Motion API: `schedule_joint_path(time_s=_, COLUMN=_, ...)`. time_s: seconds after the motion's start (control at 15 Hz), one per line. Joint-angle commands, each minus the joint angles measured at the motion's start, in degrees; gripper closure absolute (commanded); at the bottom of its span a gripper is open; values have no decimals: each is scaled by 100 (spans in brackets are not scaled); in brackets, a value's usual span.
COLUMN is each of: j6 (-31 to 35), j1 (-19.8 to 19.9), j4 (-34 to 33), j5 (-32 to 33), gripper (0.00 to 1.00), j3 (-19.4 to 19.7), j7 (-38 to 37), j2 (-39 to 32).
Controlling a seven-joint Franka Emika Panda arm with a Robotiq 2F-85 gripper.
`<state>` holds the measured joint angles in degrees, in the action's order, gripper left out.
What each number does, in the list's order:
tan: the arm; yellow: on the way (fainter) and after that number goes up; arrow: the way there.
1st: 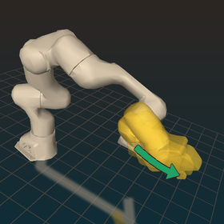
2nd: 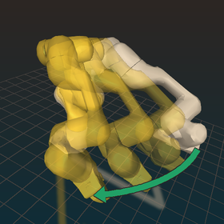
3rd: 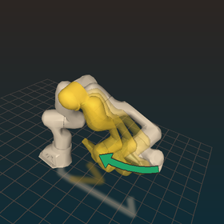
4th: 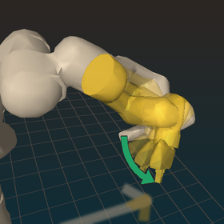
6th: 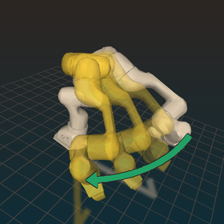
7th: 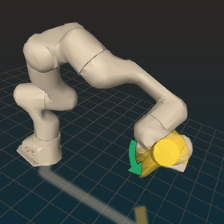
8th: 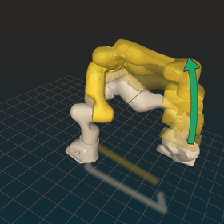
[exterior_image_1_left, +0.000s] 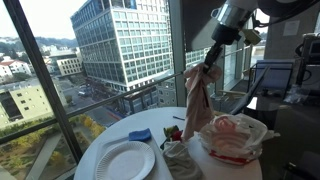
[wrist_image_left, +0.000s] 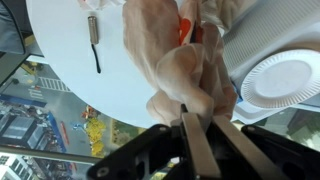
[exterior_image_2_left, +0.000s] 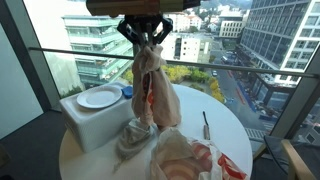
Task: Put the towel on the table
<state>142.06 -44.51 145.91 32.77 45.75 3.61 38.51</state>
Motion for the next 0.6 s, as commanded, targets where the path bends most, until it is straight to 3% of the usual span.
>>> schedule_joint_path(time_s=0.0, j6=-1311, j1=779, j4=494, j5=-1535, gripper=96, j3=-1563, j7=1053, j2=952)
schedule_joint_path(time_s=0.13, j6=-1963, j1=1066, j4=673, j5=-2495, gripper=96, j3=-2365, j7=1465, j2=1009)
schedule_joint_path(time_s=0.27, j6=-2402, j1=1216, j4=863, j5=-3060, gripper=95, j3=-2872, j7=1784, j2=836)
schedule_joint_path(time_s=0.4, j6=-2531, j1=1471, j4=1108, j5=-3118, gripper=95, j3=-3307, j7=2028, j2=454)
schedule_joint_path(time_s=0.53, j6=-2229, j1=1720, j4=1140, j5=-2939, gripper=95, j3=-3680, j7=2113, j2=-218)
